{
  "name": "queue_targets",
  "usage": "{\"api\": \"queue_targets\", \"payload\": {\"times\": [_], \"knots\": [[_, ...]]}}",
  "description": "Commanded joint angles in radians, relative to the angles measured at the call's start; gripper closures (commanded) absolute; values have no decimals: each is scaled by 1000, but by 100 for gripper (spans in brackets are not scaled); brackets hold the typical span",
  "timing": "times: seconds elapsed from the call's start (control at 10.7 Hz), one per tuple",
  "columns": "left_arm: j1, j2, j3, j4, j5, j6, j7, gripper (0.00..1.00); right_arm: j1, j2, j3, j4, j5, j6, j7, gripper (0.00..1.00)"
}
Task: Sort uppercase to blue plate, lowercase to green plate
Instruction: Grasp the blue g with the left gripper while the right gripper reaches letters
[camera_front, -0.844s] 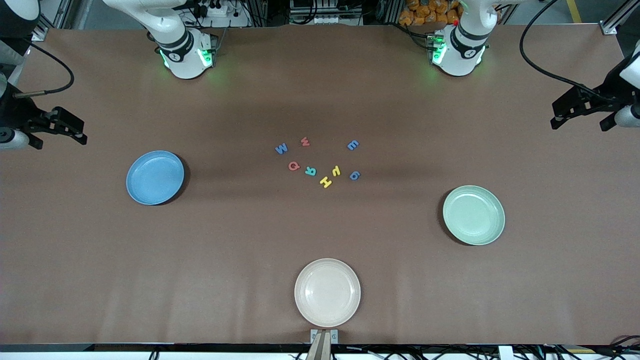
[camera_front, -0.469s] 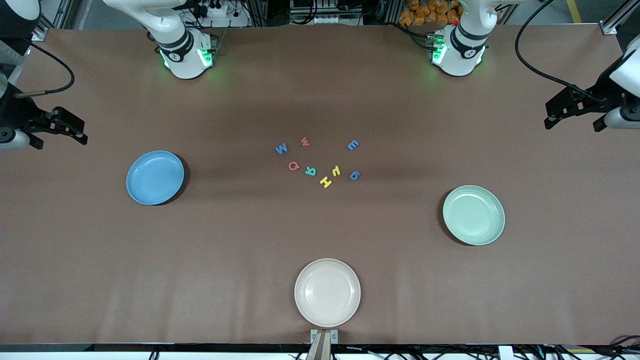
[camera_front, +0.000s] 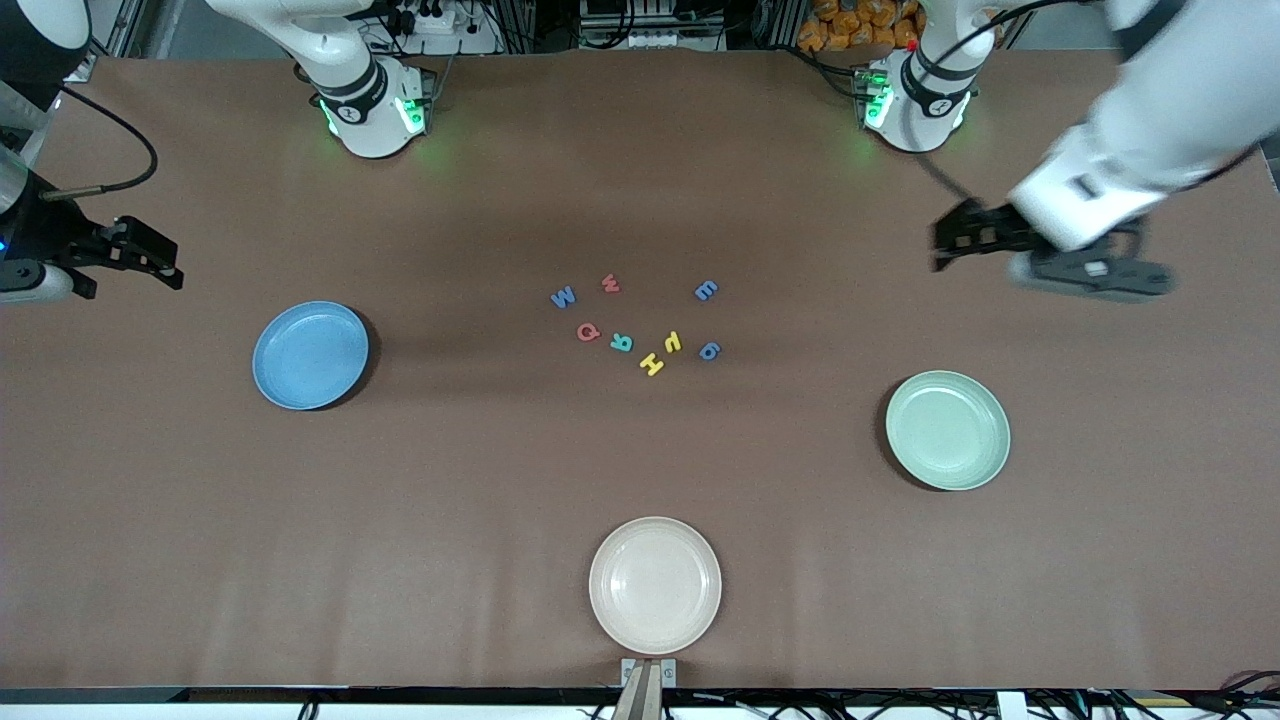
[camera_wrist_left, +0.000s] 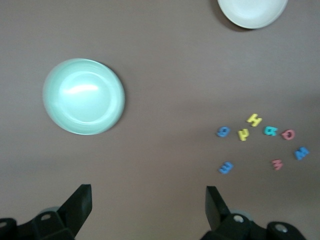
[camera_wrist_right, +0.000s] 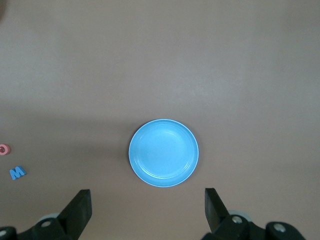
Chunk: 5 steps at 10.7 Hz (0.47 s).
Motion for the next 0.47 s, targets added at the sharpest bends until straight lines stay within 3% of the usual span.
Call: {"api": "queue_targets", "payload": {"times": [0.0, 0.19, 0.38], "knots": [[-43, 91, -102, -25, 43, 79, -130, 0, 13, -32, -1, -33, 13, 10, 3, 0], [-77, 195, -165, -24, 175, 146, -143, 0, 22, -27, -1, -41, 15, 27, 6, 0], [-88, 274, -195, -25, 192, 229, -97, 0, 50, -27, -1, -69, 15, 55, 10, 0]]}}
